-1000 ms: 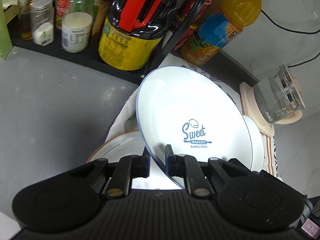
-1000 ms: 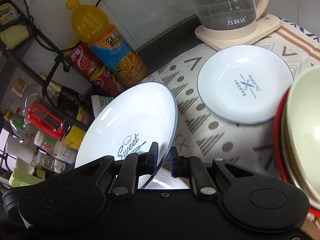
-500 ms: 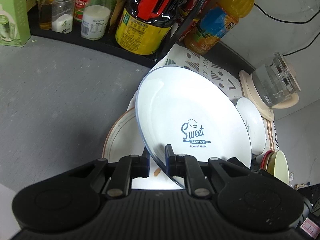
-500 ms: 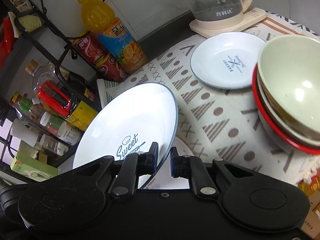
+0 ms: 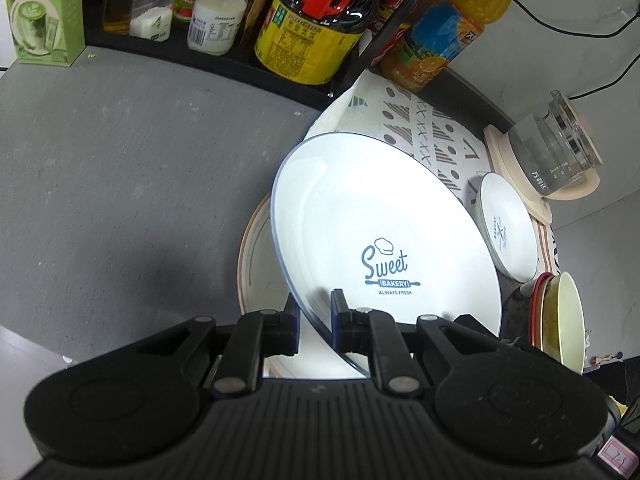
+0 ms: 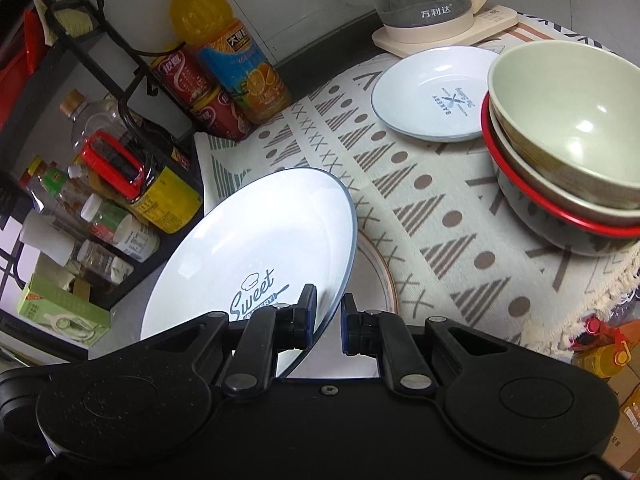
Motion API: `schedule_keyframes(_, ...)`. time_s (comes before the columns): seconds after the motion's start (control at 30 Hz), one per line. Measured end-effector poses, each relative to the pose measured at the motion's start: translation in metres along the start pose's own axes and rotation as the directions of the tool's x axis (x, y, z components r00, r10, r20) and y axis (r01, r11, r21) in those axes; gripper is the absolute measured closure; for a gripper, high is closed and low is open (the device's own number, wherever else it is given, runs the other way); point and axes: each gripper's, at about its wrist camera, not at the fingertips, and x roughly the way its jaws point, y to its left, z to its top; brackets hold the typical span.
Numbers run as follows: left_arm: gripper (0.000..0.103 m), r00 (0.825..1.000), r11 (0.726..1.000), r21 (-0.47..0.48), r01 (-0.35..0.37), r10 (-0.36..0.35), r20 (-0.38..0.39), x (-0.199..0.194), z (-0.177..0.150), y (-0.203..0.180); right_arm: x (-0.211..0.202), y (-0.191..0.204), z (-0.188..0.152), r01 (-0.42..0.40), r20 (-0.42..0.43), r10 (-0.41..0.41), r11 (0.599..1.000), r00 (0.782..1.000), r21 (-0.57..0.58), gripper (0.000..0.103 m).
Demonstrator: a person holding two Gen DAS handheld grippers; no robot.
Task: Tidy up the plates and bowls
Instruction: 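Lift the 'Sweet' plate with both grippers over the orange-flower plate, then lower the 'Sweet' plate onto the white orange-flower plate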
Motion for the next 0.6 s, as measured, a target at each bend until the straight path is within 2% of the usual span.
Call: schedule_keyframes(0.6, 0.090, 0.999, 1.000, -0.014, -0.025, 0.024, -0.043, 0.0084, -0.0075, 0.0037, 0.0046, -0.0037, -0.0107, 0.032, -0.044, -0.033, 0.999, 0.998, -0.023, 0.091)
